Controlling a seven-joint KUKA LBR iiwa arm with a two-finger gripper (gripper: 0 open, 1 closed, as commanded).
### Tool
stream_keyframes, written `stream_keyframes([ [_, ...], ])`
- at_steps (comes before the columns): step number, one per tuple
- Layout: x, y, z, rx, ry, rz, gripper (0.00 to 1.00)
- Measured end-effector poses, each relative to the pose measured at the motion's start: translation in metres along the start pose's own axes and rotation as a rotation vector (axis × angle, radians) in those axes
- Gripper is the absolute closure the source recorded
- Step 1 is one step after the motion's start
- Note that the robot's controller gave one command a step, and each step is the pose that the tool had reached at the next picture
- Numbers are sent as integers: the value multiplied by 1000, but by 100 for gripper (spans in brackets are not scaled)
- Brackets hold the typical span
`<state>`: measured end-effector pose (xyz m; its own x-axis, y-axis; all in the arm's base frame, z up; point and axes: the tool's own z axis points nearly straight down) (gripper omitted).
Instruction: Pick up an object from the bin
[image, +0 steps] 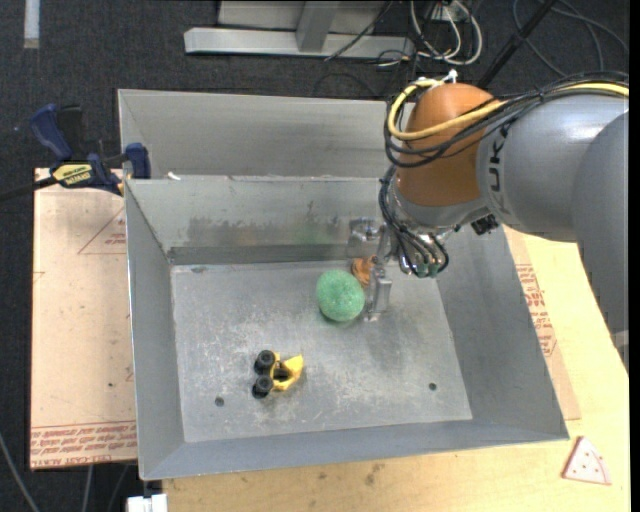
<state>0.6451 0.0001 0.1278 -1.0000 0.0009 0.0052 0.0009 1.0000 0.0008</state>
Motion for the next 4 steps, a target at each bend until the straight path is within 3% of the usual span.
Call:
stream_keyframes([
  [1,-2,0,-5,0,-7,0,0],
  [2,-10,4,33,1,-11,-64,0],
  [3,5,18,58,-1,-7,227,100],
  [4,5,18,58,-1,-7,226,0],
])
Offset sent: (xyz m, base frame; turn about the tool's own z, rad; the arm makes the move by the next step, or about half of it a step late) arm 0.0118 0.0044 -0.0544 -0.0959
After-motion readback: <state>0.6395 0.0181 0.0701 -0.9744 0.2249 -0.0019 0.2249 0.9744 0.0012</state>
